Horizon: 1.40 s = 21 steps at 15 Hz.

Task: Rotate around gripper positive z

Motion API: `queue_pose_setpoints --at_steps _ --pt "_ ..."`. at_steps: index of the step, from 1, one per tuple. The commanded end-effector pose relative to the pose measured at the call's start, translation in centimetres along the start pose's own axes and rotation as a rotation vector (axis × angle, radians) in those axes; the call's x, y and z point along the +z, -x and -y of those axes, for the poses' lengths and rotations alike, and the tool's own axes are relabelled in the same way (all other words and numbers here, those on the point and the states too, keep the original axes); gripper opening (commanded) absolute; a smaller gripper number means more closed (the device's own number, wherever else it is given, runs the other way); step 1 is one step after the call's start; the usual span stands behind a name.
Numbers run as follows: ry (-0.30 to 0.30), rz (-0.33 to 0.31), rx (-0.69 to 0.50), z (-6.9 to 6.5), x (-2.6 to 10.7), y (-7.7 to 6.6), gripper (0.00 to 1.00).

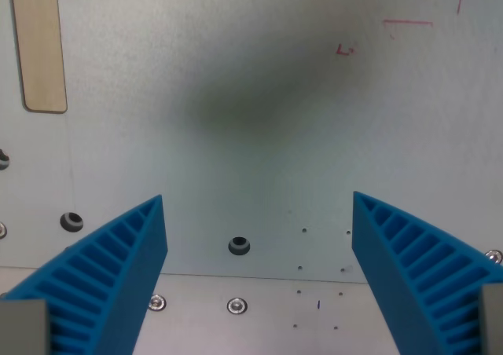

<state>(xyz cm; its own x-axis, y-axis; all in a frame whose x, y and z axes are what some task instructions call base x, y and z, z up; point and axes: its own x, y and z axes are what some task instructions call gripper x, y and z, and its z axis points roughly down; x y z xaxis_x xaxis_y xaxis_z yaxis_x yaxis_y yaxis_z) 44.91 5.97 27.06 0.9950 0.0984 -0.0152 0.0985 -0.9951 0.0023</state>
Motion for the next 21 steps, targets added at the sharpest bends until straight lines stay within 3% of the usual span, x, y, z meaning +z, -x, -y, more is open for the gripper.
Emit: queue_pose_setpoints --at_steps 1,21 --pt "0.0 -0.006 0.012 0.0 -0.22 -0.03 1.0" --pt "0.0 -0.006 0.245 0.0 -0.22 -0.03 1.0"
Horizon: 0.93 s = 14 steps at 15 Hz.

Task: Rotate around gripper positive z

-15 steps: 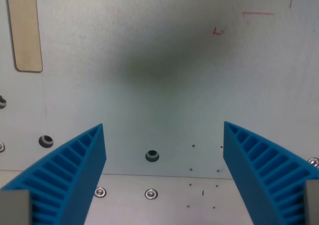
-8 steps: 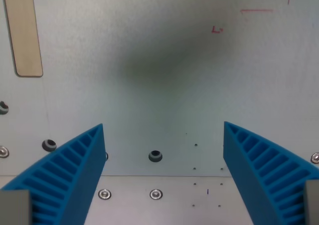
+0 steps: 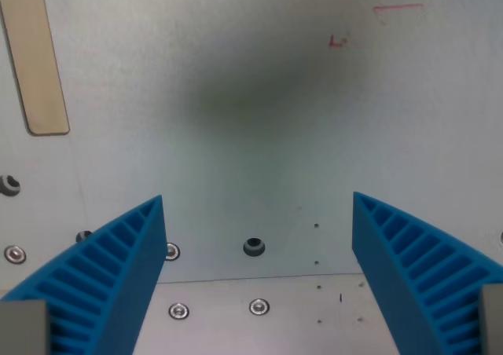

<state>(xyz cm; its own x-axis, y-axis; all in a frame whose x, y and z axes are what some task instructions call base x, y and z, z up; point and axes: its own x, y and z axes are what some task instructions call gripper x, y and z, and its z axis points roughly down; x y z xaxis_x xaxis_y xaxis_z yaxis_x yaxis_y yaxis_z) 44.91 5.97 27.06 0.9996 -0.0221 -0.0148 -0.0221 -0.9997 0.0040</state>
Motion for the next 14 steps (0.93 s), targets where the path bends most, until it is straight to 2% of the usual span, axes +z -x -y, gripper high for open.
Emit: queue_pose_setpoints --at_steps 1,14 --pt "-0.001 -0.006 0.136 0.0 -0.23 -0.02 1.0" --pt "-0.001 -0.005 0.288 0.0 -0.23 -0.02 1.0"
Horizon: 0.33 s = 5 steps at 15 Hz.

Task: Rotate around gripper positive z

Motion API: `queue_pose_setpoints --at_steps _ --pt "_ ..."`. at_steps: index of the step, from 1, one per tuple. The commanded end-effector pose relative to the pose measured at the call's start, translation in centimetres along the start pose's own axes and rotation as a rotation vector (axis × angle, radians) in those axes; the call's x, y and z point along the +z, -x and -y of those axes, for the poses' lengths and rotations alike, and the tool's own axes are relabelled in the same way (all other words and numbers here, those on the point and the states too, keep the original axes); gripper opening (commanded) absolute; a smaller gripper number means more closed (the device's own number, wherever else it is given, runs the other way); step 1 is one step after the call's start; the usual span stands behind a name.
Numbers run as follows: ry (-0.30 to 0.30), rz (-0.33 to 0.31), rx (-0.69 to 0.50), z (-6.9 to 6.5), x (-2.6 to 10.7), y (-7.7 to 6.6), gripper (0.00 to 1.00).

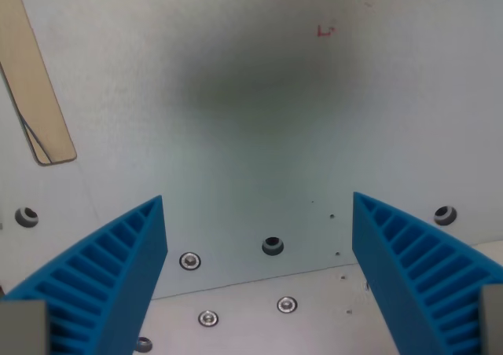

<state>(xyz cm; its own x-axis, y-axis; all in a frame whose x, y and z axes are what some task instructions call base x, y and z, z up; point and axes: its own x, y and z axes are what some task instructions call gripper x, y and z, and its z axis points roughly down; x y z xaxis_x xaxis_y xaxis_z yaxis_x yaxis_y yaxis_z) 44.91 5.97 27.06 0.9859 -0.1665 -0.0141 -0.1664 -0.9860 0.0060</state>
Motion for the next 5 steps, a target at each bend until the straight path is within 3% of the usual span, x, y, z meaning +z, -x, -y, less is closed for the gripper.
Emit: queue_pose_setpoints --at_steps 1,5 --pt "-0.001 -0.005 0.154 0.0 -0.23 -0.02 1.0" --pt "-0.002 -0.005 0.201 0.0 -0.23 -0.02 1.0"
